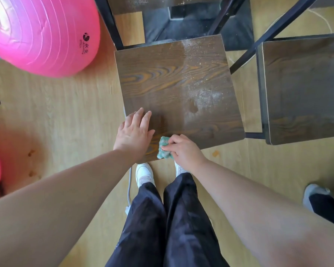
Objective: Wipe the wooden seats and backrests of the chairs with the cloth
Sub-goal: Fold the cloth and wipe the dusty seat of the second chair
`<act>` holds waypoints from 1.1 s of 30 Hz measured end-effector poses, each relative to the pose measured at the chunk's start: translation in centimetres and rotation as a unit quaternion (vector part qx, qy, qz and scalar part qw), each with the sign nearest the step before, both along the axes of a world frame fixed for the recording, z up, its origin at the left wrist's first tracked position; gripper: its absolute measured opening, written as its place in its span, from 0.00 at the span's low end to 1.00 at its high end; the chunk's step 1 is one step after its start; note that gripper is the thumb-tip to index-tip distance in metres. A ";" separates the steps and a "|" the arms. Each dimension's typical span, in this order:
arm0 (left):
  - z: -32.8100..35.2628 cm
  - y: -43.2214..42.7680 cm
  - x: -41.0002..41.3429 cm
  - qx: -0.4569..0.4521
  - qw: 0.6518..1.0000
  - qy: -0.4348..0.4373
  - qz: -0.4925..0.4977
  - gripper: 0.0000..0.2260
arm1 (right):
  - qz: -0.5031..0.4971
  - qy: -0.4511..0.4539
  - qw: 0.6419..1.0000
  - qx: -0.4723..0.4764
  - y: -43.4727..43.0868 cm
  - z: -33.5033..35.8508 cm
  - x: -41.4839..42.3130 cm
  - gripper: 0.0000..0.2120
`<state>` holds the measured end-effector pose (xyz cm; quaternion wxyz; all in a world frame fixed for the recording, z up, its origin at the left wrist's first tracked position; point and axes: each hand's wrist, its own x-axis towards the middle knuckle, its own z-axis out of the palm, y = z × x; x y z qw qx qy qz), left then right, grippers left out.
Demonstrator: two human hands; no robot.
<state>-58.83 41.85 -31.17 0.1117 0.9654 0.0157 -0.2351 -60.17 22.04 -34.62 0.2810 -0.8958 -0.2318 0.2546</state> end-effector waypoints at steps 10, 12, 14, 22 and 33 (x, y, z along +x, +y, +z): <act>0.5 -1.0 0.3 0.003 1.000 0.003 0.022 0.26 | 0.041 0.030 0.999 -0.001 -0.4 1.2 -0.1 0.14; 0.8 -1.5 1.3 0.003 1.000 0.006 0.031 0.26 | -0.037 0.045 0.998 0.020 -0.6 1.8 1.2 0.16; 1.2 -1.9 2.5 0.008 0.999 0.008 0.037 0.27 | -0.114 0.033 0.992 0.049 -0.9 2.3 3.1 0.17; 2.5 -4.7 11.6 0.023 0.997 -0.032 0.060 0.26 | -0.244 -0.024 0.969 0.036 -4.5 4.2 19.7 0.15; 0.5 -7.6 18.5 0.031 0.997 -0.045 0.056 0.25 | -0.265 -0.074 0.961 -0.001 -7.9 1.5 31.6 0.16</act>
